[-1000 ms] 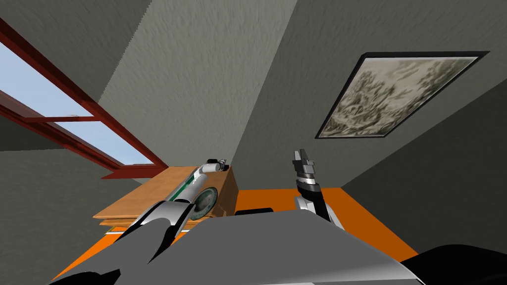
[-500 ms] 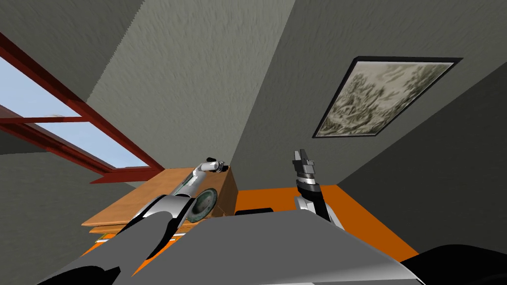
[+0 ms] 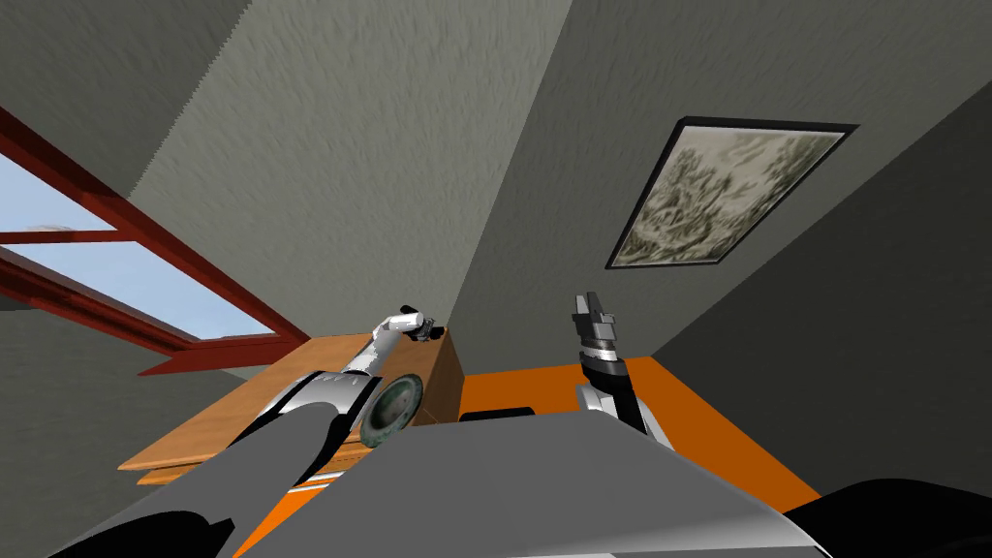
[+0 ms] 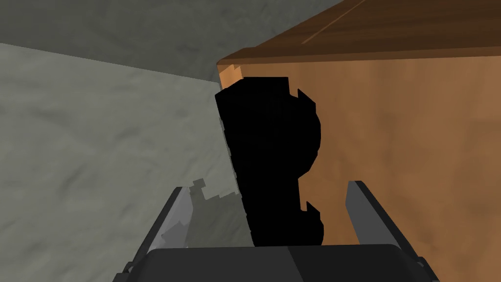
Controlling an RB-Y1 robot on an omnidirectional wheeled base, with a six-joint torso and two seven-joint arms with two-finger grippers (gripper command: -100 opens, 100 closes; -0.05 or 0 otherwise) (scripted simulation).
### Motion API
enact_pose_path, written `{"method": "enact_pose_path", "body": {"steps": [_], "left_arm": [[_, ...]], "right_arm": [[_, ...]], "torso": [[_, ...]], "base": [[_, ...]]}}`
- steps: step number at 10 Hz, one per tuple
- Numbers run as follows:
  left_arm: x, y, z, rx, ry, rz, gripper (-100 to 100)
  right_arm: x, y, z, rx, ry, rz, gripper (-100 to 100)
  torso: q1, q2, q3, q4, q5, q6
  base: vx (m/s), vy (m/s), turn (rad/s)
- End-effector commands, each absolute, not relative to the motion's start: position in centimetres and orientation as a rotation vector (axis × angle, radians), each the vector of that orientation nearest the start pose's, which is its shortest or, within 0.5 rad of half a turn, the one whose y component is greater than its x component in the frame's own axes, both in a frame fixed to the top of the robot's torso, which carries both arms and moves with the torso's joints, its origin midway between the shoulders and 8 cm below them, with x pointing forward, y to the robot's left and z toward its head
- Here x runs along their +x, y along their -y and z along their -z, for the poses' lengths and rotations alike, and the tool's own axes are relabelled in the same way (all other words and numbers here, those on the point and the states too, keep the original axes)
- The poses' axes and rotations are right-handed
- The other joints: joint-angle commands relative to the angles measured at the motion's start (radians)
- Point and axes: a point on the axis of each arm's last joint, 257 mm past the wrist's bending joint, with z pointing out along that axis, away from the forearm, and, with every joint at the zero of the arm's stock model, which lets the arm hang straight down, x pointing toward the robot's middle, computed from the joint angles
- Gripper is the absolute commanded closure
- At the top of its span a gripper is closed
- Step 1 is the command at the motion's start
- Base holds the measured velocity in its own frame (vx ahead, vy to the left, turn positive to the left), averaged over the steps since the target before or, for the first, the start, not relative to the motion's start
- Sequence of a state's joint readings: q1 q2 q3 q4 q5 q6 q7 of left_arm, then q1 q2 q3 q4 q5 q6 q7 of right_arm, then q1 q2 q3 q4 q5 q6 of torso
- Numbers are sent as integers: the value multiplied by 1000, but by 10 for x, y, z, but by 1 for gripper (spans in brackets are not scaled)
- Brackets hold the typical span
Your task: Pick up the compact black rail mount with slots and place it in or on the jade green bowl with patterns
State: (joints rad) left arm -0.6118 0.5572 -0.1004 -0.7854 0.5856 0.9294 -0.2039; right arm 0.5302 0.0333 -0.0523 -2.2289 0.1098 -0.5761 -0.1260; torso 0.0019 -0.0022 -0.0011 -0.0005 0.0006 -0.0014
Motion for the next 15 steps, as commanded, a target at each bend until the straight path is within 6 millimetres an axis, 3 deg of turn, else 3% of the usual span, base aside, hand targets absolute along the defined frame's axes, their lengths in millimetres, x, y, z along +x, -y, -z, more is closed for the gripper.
{"method": "enact_pose_path", "body": {"steps": [1, 7, 9, 10, 11, 12, 14, 15], "left_arm": [[540, -415, 382, -1895, -1994, 358, -100], [501, -447, 389, -2053, -2023, 210, -100], [482, -452, 400, -2104, -2037, 159, -100], [489, -451, 397, -2086, -2031, 177, -100], [488, -451, 397, -2089, -2033, 173, 0], [484, -446, 410, -2089, -2028, 176, -100], [483, -447, 411, -2090, -2029, 175, -100], [483, -446, 411, -2089, -2028, 176, 100]], "right_arm": [[337, 288, -6, 655, -625, -1291, 0], [337, 288, -6, 655, -625, -1291, 0], [337, 288, -6, 655, -625, -1290, 0], [337, 288, -6, 655, -625, -1290, 0], [337, 288, -6, 655, -625, -1290, 0], [337, 288, -6, 655, -625, -1291, 0], [337, 288, -6, 655, -625, -1290, 0], [337, 288, -6, 655, -625, -1291, 0]], "torso": [[0, 0, 0, 0, 0, 0], [0, -2, -1, 0, 0, 0], [0, -4, -2, -1, 0, 0], [0, -6, -3, -1, 0, 0], [-1, -3, -2, -1, 0, 0], [-1, -1, 0, 0, 0, 0], [0, -1, 0, 0, 0, 0], [-1, 0, 0, 0, 0, 0]], "base": [[23, 20, -49], [48, 25, -69], [100, 25, -70], [59, 16, -17], [9, 3, 3], [30, 21, -22], [22, 27, -14], [0, 0, 0]]}}
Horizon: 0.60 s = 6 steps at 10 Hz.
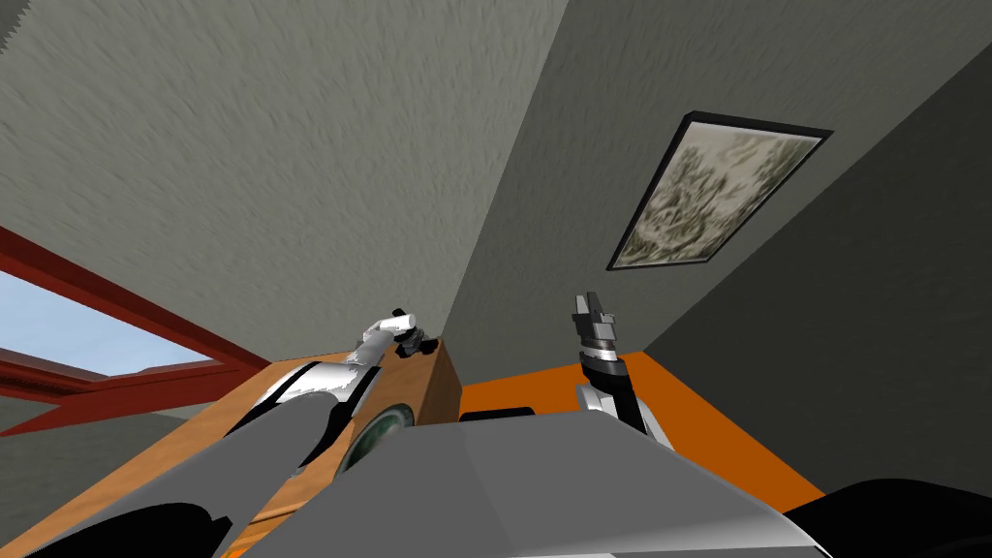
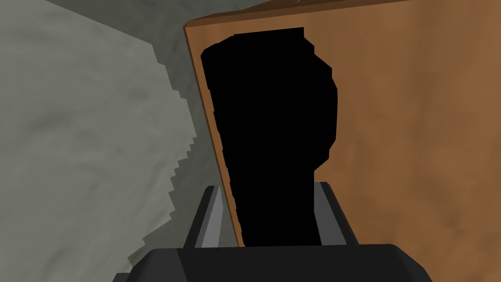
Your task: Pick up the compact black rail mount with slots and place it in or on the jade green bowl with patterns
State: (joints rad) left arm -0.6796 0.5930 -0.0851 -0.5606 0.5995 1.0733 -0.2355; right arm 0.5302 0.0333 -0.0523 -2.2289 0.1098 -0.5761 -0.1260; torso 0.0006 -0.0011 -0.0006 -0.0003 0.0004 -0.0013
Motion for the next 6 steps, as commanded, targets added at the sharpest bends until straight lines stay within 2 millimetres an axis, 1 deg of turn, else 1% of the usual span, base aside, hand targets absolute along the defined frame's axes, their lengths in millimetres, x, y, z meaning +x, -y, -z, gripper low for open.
{"method": "enact_pose_path", "body": {"steps": [1, 4, 5, 6], "left_arm": [[483, -446, 411, -2090, -2028, 176, 100], [483, -446, 411, -2091, -2027, 177, 100], [483, -447, 411, -2090, -2027, 176, 0], [488, -451, 397, -2089, -2033, 174, 100]], "right_arm": [[337, 288, -6, 655, -625, -1291, 0], [337, 288, -6, 655, -625, -1291, 0], [337, 288, -6, 655, -625, -1291, 0], [337, 288, -6, 655, -625, -1291, 0]], "torso": [[0, 0, 0, 0, 0, 0], [-1, 0, 0, 0, 0, 0], [-1, 0, 0, 0, 0, 0], [-1, 0, 0, 0, 0, 0]], "base": [[0, 0, 0], [0, 0, 0], [0, 0, 0], [-28, -21, 28]]}}
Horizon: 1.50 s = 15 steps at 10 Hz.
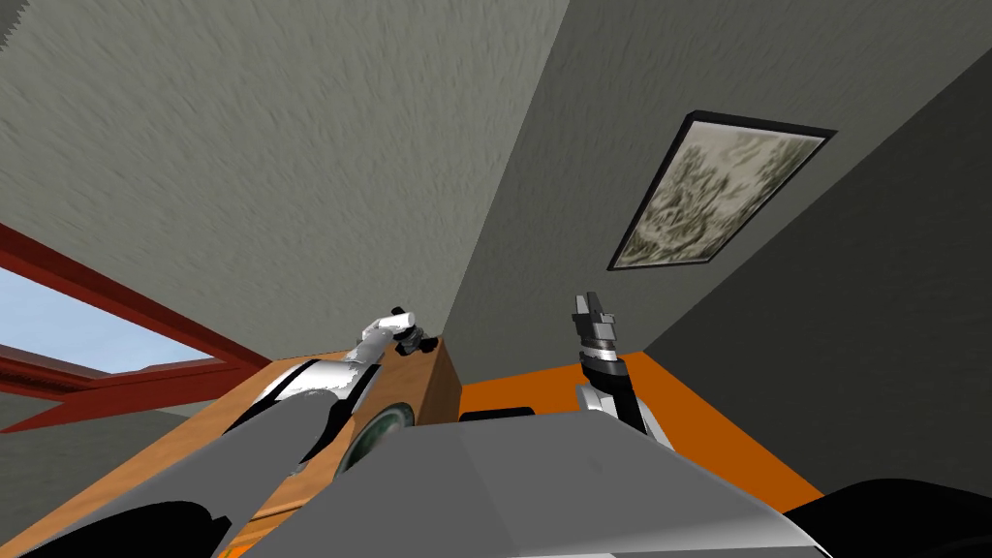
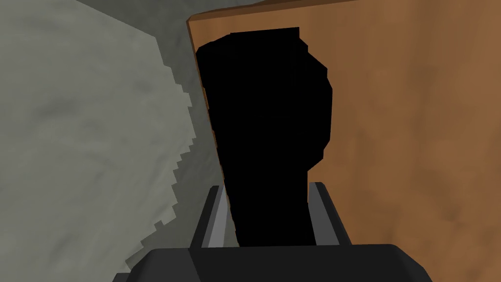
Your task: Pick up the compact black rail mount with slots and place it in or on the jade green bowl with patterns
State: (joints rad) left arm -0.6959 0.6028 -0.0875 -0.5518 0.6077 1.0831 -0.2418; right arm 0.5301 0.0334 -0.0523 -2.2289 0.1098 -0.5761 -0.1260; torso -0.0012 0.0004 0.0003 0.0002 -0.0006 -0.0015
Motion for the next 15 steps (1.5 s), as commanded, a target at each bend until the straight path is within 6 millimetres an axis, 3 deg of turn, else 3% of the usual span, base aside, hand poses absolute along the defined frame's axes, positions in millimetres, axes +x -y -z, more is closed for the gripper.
{"method": "enact_pose_path", "body": {"steps": [1, 2, 3, 4, 6, 7, 9, 15], "left_arm": [[487, -449, 404, -2089, -2028, 177, 100], [487, -450, 403, -2088, -2029, 176, 0], [507, -462, 375, -2070, -1979, 214, 100], [515, -468, 361, -2071, -1950, 233, 100], [515, -468, 362, -2072, -1950, 232, 100], [525, -480, 339, -2093, -1892, 267, 100], [529, -490, 322, -2135, -1837, 296, 100], [518, -513, 291, -2343, -1663, 373, 100]], "right_arm": [[337, 288, -6, 655, -625, -1291, 0], [337, 288, -6, 655, -625, -1291, 0], [337, 288, -6, 655, -625, -1291, 0], [337, 288, -6, 655, -625, -1291, 0], [338, 288, -6, 655, -625, -1291, 0], [338, 288, -6, 655, -625, -1291, 0], [338, 288, -6, 655, -625, -1291, 0], [338, 288, -6, 655, -625, -1291, 0]], "torso": [[0, 0, 0, 0, 0, 0], [0, 0, 0, 0, 0, 0], [1, -1, 0, 0, 0, 0], [-1, 6, 3, 2, -1, 0], [-6, 13, 8, 3, -1, -1], [-5, 8, 6, 3, -2, 0], [-8, 17, 10, 4, -2, -1], [-7, 15, 10, 5, -2, -4]], "base": [[-15, -12, 11], [0, 0, 0], [-131, -34, 45], [-237, -50, 36], [-115, -84, 13], [-154, -78, -19], [-230, -94, -47], [-193, -82, -53]]}}
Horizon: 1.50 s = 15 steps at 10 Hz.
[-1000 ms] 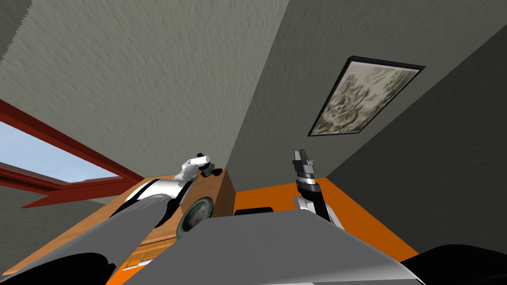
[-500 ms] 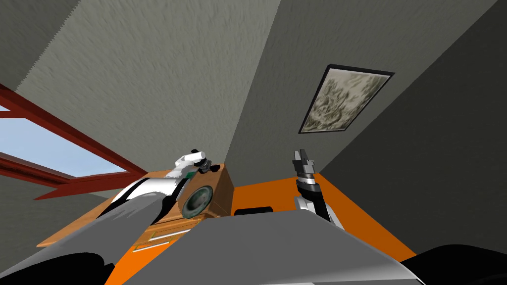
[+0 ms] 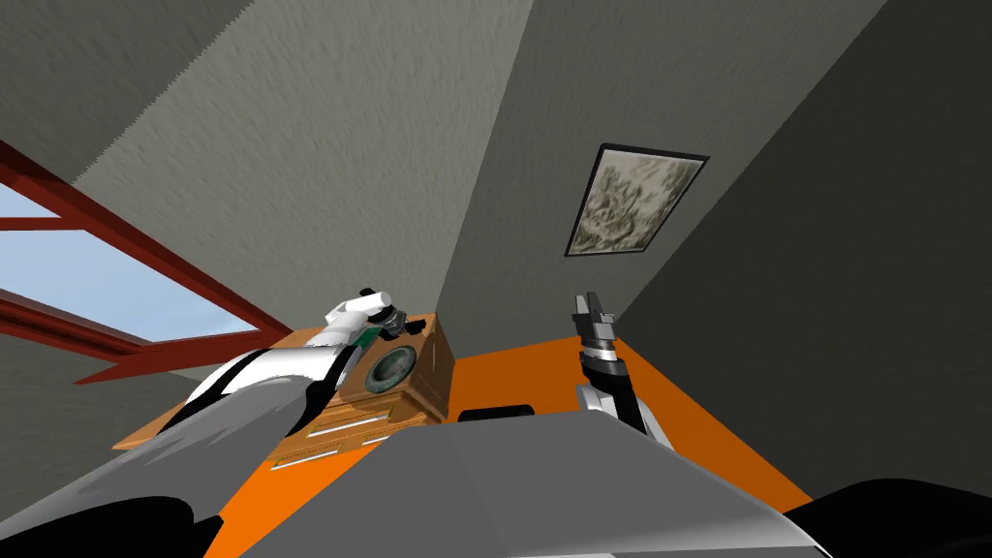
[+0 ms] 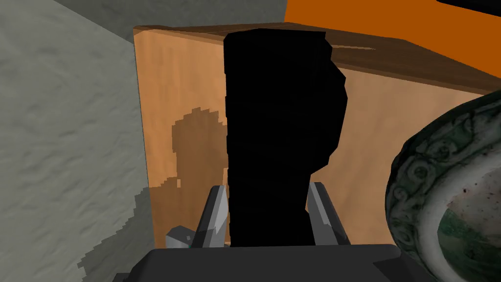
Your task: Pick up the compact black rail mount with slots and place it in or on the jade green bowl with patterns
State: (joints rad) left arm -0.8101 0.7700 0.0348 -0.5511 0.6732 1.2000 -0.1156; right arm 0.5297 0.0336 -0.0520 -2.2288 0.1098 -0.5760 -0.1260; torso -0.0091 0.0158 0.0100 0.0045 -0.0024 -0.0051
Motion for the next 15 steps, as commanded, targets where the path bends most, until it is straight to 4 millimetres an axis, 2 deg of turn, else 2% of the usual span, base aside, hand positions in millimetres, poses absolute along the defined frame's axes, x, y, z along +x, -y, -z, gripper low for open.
{"method": "enact_pose_path", "body": {"steps": [1, 3, 7, 8, 11, 15], "left_arm": [[516, -516, 288, -2370, -1642, 382, 100], [512, -520, 281, -2417, -1607, 399, 100], [512, -534, 240, -2451, -1567, 454, 100], [512, -534, 240, -2451, -1567, 454, 100], [514, -531, 233, -2388, -1638, 424, 100], [518, -518, 237, -2246, -1806, 338, 100]], "right_arm": [[338, 288, -6, 655, -625, -1291, 0], [338, 288, -6, 655, -625, -1291, 0], [338, 288, -6, 655, -625, -1291, 0], [338, 288, -6, 655, -625, -1291, 0], [337, 288, -6, 655, -625, -1290, 0], [337, 288, -6, 655, -625, -1290, 0]], "torso": [[0, 0, 0, 0, 0, 0], [4, 0, 0, 0, 1, -1], [4, 3, 2, 2, 0, -3], [5, 3, 2, 2, -1, -4], [5, -12, -6, -1, 0, -1], [2, -20, -11, -4, -2, 3]], "base": [[-208, -64, -61], [-164, -50, -18], [-191, -58, 101], [-92, -33, 90], [18, -16, 96], [90, -56, 162]]}}
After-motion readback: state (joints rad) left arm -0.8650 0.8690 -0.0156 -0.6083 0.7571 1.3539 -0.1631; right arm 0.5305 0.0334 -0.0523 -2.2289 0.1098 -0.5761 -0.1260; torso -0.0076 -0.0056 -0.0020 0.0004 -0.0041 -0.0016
